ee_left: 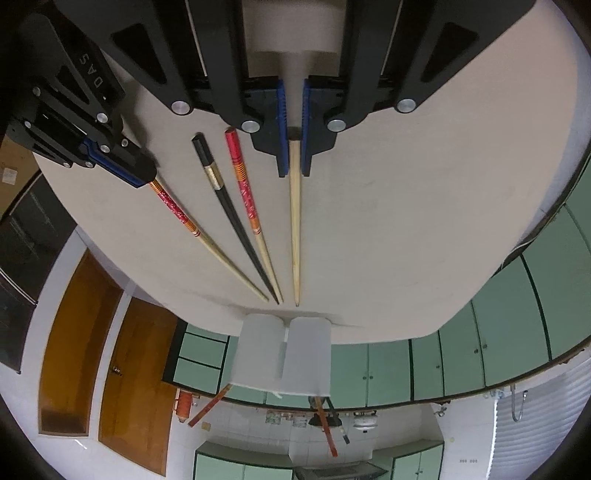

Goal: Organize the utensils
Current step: 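Close the left tool on a plain wooden chopstick, then carry the red chopstick with the right tool while the left tool carries the wooden one into the holder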

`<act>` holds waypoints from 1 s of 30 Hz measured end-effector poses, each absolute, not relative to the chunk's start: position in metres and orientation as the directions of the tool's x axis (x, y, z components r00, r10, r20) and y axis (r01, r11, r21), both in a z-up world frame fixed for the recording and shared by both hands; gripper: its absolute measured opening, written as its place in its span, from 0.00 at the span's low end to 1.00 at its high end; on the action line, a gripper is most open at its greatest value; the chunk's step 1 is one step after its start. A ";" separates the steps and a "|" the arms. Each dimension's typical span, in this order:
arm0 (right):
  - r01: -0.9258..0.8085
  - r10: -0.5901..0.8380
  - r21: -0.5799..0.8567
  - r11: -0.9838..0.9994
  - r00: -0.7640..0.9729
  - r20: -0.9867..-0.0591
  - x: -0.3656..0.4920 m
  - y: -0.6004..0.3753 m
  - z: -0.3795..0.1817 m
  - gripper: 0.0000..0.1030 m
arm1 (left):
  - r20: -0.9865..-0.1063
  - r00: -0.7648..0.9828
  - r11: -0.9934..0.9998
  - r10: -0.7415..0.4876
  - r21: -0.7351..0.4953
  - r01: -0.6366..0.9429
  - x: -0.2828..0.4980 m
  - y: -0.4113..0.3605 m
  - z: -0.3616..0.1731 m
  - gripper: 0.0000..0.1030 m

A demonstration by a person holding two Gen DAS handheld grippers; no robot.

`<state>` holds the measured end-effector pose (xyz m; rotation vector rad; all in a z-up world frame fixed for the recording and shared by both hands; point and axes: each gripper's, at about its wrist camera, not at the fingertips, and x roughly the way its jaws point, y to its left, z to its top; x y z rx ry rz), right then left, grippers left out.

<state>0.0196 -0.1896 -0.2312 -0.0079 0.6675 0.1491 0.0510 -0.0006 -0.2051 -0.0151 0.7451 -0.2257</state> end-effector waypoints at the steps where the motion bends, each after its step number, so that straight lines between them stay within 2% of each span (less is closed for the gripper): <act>1: -0.142 0.136 0.039 0.989 0.781 -0.610 0.019 -0.189 -0.229 0.05 | -0.667 0.714 0.975 -0.210 -0.092 0.201 0.051 -0.001 -0.204 0.06; 14: -0.146 0.156 0.062 0.987 0.814 -0.560 0.015 -0.193 -0.200 0.05 | -0.605 0.769 0.976 -0.206 -0.076 0.203 0.046 0.003 -0.165 0.06; 30: -0.201 0.234 0.123 0.972 0.872 -0.429 0.034 -0.214 -0.109 0.05 | -0.422 0.873 0.970 -0.242 -0.087 0.227 0.055 0.018 -0.075 0.06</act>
